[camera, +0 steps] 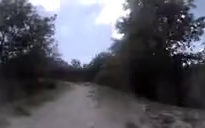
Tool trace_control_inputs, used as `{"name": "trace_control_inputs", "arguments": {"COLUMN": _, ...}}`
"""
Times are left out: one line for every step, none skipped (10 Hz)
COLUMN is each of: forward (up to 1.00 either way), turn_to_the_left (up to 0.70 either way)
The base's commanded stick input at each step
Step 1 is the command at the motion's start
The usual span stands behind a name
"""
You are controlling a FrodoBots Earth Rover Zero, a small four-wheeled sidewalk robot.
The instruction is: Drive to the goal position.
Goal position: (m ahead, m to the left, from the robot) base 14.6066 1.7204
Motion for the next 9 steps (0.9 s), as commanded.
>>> {"name": "trace_control_inputs", "arguments": {"forward": 0.85, "turn_to_the_left": 0.34}}
{"name": "trace_control_inputs", "arguments": {"forward": 0.85, "turn_to_the_left": 0.34}}
{"name": "trace_control_inputs", "arguments": {"forward": 0.85, "turn_to_the_left": 0.08}}
{"name": "trace_control_inputs", "arguments": {"forward": 0.85, "turn_to_the_left": 0.00}}
{"name": "trace_control_inputs", "arguments": {"forward": 0.85, "turn_to_the_left": 0.00}}
{"name": "trace_control_inputs", "arguments": {"forward": 0.85, "turn_to_the_left": 0.00}}
{"name": "trace_control_inputs", "arguments": {"forward": 0.85, "turn_to_the_left": 0.00}}
{"name": "trace_control_inputs", "arguments": {"forward": 0.85, "turn_to_the_left": 0.00}}
{"name": "trace_control_inputs", "arguments": {"forward": 0.85, "turn_to_the_left": 0.00}}
